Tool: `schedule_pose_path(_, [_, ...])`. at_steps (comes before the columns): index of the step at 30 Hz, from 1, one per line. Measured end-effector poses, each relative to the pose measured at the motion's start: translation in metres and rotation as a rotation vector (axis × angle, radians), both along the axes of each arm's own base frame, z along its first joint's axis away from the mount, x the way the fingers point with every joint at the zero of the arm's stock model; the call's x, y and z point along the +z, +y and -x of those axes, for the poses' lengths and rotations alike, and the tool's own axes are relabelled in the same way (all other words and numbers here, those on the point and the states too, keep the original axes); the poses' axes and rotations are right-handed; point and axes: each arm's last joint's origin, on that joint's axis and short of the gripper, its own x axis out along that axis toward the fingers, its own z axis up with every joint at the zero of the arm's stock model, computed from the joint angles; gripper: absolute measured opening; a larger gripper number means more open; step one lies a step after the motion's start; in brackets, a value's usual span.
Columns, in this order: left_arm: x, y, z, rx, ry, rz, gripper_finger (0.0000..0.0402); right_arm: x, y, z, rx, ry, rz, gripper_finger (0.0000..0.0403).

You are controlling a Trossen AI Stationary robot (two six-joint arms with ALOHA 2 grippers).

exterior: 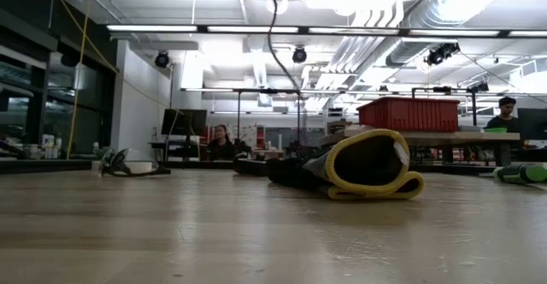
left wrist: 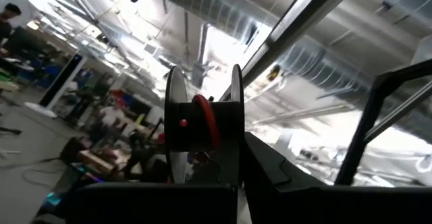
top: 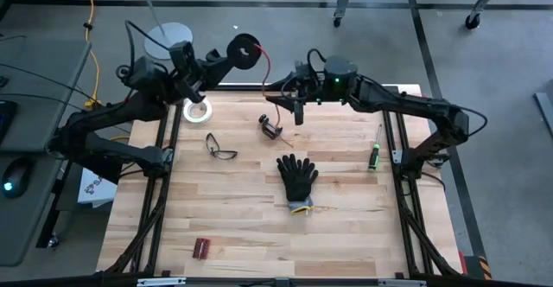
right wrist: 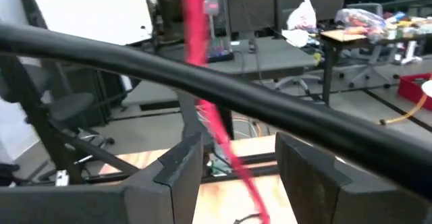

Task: Coil cords
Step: Coil the orange wire onto the spool

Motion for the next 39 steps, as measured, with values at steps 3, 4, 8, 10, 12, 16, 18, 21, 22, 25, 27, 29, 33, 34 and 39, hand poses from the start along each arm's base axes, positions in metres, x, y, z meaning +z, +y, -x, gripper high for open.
schedule_pose_path(3, [0.0, 0.0, -0.002, 0.002, 0.017, -0.003, 0.0, 0.001, 0.007, -0.002, 0.016, -0.015, 0.013, 0.0179])
schedule_pose_path(4, [0.001, 0.0, -0.002, 0.002, 0.013, -0.004, 0.0, 0.001, 0.008, -0.002, 0.02, -0.015, 0.012, 0.0179])
schedule_pose_path(8, [0.002, 0.0, -0.001, 0.005, 0.0, -0.01, 0.0, 0.001, 0.013, -0.003, 0.031, -0.015, 0.0, 0.0179])
schedule_pose_path(10, [0.002, 0.0, -0.001, 0.008, 0.001, -0.009, 0.0, 0.001, 0.015, -0.004, 0.021, -0.013, -0.001, 0.0179])
schedule_pose_path(12, [0.002, 0.0, -0.001, 0.008, 0.001, -0.009, 0.0, 0.0, 0.016, -0.004, 0.002, 0.001, -0.005, 0.0179])
schedule_pose_path(16, [0.003, 0.0, -0.001, 0.007, -0.009, -0.009, 0.0, -0.001, 0.016, -0.004, -0.012, 0.006, 0.008, 0.0179])
schedule_pose_path(18, [0.003, 0.0, -0.001, 0.009, -0.007, -0.012, 0.0, -0.001, 0.016, -0.004, -0.014, 0.006, 0.011, 0.0179])
schedule_pose_path(21, [0.003, 0.0, -0.001, 0.017, 0.001, -0.036, 0.0, -0.001, 0.016, -0.004, -0.015, 0.007, 0.01, 0.0179])
schedule_pose_path(22, [0.003, 0.0, -0.001, 0.018, 0.002, -0.041, 0.0, 0.0, 0.016, -0.004, -0.015, 0.005, 0.011, 0.0179])
schedule_pose_path(25, [0.003, -0.001, -0.001, 0.0, 0.005, -0.062, 0.0, 0.0, 0.016, -0.004, -0.015, 0.001, -0.001, 0.0179])
schedule_pose_path(27, [0.003, -0.002, -0.001, -0.017, 0.008, -0.071, 0.0, 0.0, 0.016, -0.004, -0.015, 0.001, -0.006, 0.0179])
schedule_pose_path(29, [0.002, -0.002, -0.001, -0.022, 0.014, -0.075, 0.0, 0.0, 0.018, -0.005, -0.011, 0.0, -0.004, 0.0179])
schedule_pose_path(33, [0.002, -0.003, -0.002, -0.028, 0.026, -0.138, 0.0, 0.002, 0.023, -0.006, 0.005, -0.021, 0.036, 0.0179])
schedule_pose_path(34, [0.002, -0.003, -0.002, -0.023, 0.026, -0.15, 0.0, 0.003, 0.024, -0.006, 0.008, -0.028, 0.04, 0.0179])
schedule_pose_path(39, [0.003, -0.003, 0.002, -0.014, 0.036, -0.223, 0.0, 0.005, 0.026, -0.006, 0.017, -0.048, 0.035, 0.0179])
